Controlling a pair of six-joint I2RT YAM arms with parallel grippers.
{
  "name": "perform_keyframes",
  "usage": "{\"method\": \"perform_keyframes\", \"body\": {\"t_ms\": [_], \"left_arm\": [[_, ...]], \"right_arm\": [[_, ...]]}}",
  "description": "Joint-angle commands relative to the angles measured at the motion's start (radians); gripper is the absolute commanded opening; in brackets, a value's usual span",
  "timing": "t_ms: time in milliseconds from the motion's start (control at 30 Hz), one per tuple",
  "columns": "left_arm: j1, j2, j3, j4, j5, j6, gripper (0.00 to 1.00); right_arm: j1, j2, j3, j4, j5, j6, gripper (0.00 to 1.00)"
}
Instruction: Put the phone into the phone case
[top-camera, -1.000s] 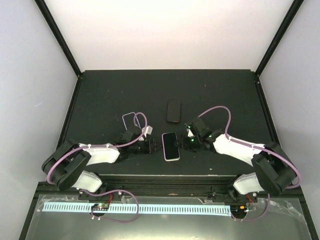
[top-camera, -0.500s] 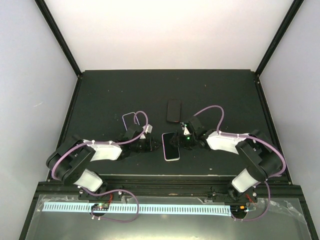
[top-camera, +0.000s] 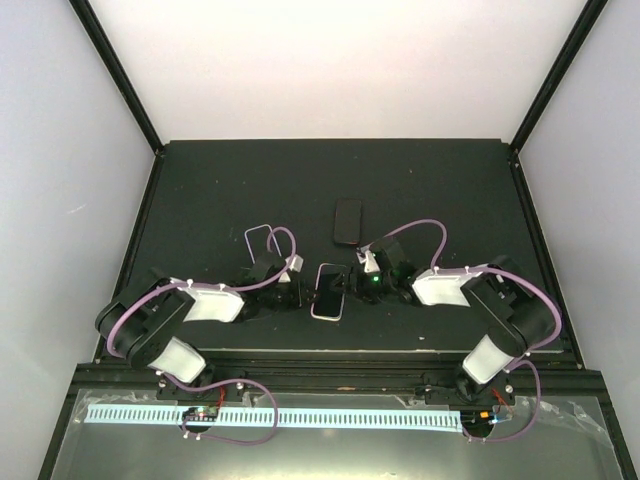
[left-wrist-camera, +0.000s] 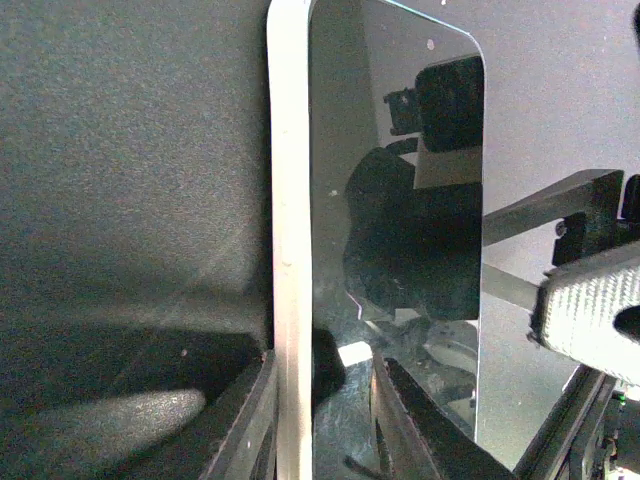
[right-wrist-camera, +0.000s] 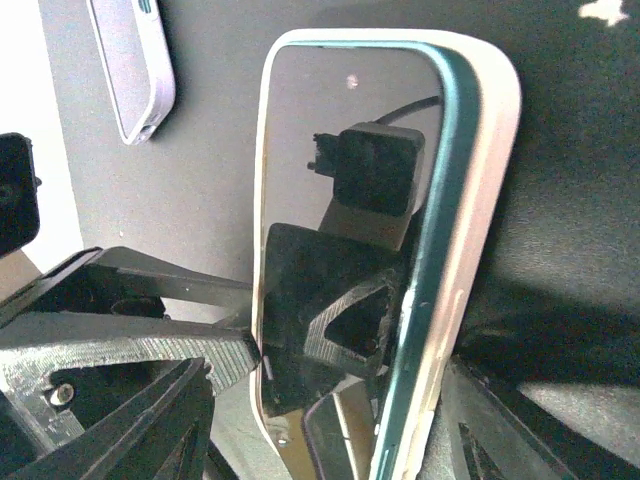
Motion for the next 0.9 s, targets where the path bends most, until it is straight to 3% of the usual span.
{"method": "perform_keyframes", "body": {"t_ms": [0, 267, 633, 867], "left_arm": [[-0.002, 0.026, -0.034, 0.046, 0.031, -0.020, 0.27], [-0.006, -0.009, -0.076, 0.129, 0.083, -0.040, 0.25], [-0.006, -0.057, -0.022, 0.021, 0.089, 0.016, 0.25], [-0.005, -0.135, -0.059, -0.019, 0.053, 0.062, 0.27]], "right_arm": [[0.000, 0.042, -0.002, 0.143, -0.075, 0.075, 0.64], [0.000, 0.087, -0.035, 0.356, -0.154, 0.185, 0.64], [0.017, 0.112, -0.113, 0.681, -0.250, 0.376, 0.64], [0.051, 0.165, -0.088, 0.745, -0.284, 0.413, 0.64]]}}
